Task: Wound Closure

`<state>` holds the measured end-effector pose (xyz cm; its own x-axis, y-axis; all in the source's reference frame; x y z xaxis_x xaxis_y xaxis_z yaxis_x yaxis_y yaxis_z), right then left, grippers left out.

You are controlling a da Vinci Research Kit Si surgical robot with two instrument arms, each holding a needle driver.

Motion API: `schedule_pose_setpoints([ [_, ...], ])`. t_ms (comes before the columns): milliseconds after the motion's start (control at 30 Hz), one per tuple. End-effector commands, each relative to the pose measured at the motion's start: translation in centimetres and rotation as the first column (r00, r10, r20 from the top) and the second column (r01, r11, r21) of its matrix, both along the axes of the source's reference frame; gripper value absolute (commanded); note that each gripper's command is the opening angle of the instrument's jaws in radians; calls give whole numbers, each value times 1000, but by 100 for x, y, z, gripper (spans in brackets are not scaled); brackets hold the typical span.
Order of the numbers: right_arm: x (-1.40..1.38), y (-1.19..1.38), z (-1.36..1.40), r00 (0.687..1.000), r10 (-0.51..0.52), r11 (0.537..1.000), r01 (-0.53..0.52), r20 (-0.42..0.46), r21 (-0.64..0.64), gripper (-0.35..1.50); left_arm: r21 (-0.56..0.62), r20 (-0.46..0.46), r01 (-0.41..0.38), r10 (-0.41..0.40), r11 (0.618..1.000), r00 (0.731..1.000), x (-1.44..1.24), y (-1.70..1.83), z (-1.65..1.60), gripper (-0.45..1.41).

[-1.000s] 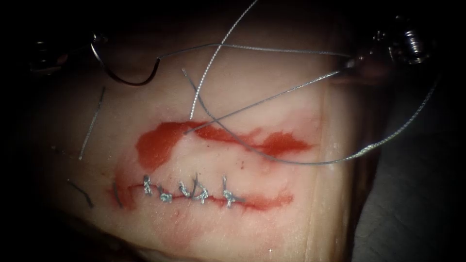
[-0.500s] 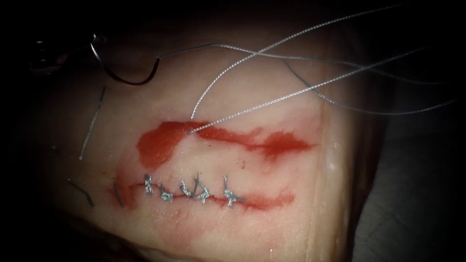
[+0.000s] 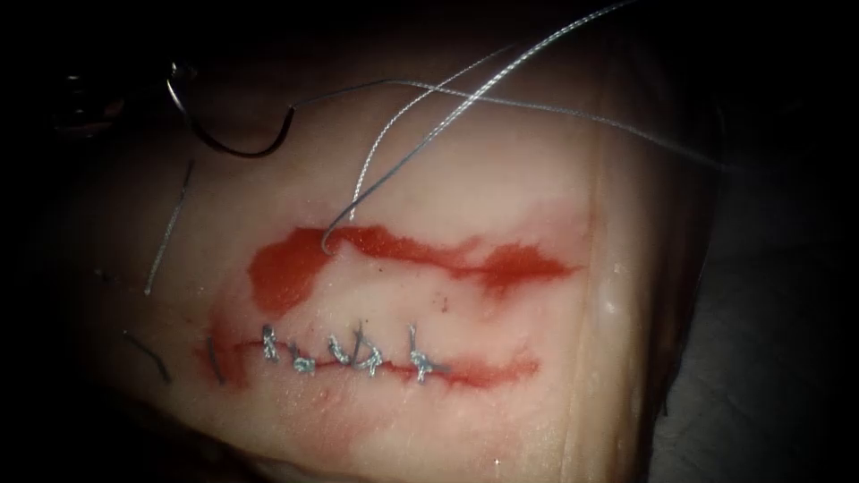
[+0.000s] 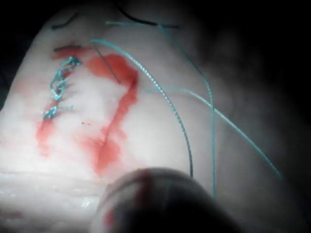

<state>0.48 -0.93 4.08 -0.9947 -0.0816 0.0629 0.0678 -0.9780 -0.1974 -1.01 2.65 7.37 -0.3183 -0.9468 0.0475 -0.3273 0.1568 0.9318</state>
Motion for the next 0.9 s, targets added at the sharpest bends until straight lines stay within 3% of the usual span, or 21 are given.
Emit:
schedule_pose_setpoints([
  [33,35,-10,-8,996,-25,999,28,-89,28,57,-1,0,1,-1,1000,1000,-5,2,5,-45],
  [100,58,-21,-18,975,-37,996,52,-217,67,57,-1,0,1,-1,1000,1000,-5,2,4,-45],
  [167,76,-30,-27,954,-64,993,88,-293,72,61,-1,0,1,-1,1000,1000,-5,2,4,-45],
  [333,121,-53,-45,904,-99,988,140,-416,67,61,-1,2,-1,1,1000,1000,-5,3,4,-45],
  [467,141,-64,-48,863,-126,982,177,-490,60,66,-1,2,-1,1,1000,1000,-5,2,4,-45],
  [600,142,-62,-48,817,-180,969,243,-548,44,72,-1,2,-1,1,1000,1000,-5,2,4,-45],
  [667,134,-57,-48,803,-163,967,246,-573,70,108,-1,2,-1,1,1000,1000,-5,2,4,-45],
  [700,130,-56,-49,802,-144,967,239,-579,90,111,-1,2,-1,1,1000,1000,-5,2,4,-45],
  [767,116,-52,-49,774,-158,963,259,-613,79,94,-1,2,-1,1,1000,1000,-5,2,4,-45],
  [833,105,-51,-49,738,-177,966,256,-651,27,91,-1,2,-1,1,1000,1000,-5,2,4,-45],
  [900,95,-51,-48,704,-123,987,163,-700,-9,89,-1,1,-1,1,1000,1000,-5,2,4,-45],
])
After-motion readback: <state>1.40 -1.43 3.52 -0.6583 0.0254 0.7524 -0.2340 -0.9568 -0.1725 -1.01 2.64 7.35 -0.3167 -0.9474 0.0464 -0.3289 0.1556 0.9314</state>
